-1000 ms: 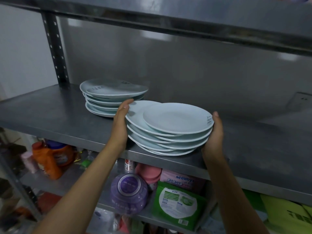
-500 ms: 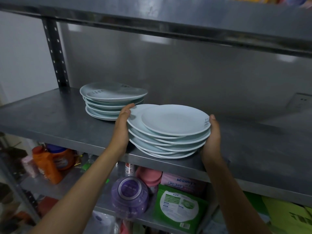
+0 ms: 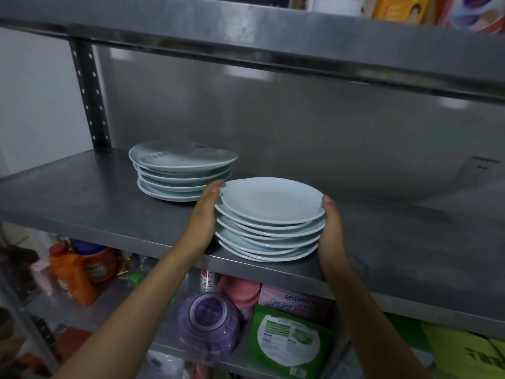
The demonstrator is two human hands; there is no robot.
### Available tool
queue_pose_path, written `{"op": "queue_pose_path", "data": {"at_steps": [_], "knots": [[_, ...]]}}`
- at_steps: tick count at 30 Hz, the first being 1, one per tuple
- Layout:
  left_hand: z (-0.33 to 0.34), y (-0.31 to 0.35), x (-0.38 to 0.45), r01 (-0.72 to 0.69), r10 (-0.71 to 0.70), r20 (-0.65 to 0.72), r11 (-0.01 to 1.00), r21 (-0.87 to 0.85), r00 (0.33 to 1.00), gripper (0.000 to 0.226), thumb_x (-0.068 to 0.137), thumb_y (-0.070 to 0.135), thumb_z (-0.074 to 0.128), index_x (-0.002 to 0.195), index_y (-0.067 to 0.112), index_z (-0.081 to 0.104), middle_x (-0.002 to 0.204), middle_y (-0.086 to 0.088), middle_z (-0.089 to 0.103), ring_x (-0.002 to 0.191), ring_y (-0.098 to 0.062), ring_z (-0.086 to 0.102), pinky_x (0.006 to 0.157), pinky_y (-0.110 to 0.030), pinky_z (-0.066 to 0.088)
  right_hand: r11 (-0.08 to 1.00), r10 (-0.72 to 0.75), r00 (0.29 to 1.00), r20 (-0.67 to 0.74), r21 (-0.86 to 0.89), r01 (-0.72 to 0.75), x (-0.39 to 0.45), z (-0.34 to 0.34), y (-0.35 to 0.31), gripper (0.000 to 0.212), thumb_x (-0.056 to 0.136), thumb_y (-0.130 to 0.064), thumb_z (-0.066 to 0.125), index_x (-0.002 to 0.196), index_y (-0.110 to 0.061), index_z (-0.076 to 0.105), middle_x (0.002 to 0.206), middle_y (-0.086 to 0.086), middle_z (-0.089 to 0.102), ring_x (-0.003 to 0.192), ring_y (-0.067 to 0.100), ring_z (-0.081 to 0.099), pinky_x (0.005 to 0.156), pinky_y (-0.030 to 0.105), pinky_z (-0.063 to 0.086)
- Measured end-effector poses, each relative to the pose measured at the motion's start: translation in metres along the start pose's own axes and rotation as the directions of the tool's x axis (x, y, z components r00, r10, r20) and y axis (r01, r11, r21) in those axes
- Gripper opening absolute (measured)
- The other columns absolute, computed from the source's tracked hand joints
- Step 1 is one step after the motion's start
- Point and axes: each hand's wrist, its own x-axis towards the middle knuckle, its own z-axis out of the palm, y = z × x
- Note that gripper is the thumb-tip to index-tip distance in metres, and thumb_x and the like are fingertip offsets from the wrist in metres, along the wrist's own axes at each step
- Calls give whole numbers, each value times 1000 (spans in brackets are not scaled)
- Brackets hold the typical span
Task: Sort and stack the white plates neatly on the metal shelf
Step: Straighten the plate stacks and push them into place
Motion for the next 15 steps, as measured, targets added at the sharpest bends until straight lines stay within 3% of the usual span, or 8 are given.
{"op": "queue_pose_path", "data": {"at_steps": [3,6,8,10,15], "knots": [[3,0,-4,-36,33,42,995,96,999,38,98,42,31,124,29,56,121,15,61,116,-4,54,108,-37,37,999,-2,1000,-17,-49,1,0,2,2,64,79,-69,49,120,-23,63,117,3,69,111,23,63,104,49,43],[4,2,-6,-11,13,-30,998,56,999,34,101,36,33,119,29,61,115,15,65,109,-2,58,105,-37,41,998,-24,999,-47,-55,22,-1,2,-1,53,83,-61,49,117,-23,64,115,-1,69,110,20,63,103,46,44],[3,2,-5,22,-20,-67,999,24,998,39,95,47,38,121,30,61,120,12,65,114,-7,57,106,-42,40,997,-61,993,-105,-57,55,-2,1,-5,37,93,-47,48,120,-25,61,119,-4,65,110,14,60,99,36,44],[1,1,-3,57,-58,-83,998,-11,995,51,86,59,42,126,31,58,129,8,60,122,-12,53,109,-46,37,995,-87,985,-148,-65,78,-1,-1,-7,37,98,-38,45,131,-23,54,128,-5,59,114,11,54,96,28,39],[-3,-9,3,139,-148,-89,984,-108,985,65,79,73,49,131,34,52,136,8,55,128,-14,49,111,-46,32,993,-98,987,-130,-81,88,2,-2,-3,45,97,-40,46,138,-22,49,137,-7,53,124,11,49,104,30,36]]}}
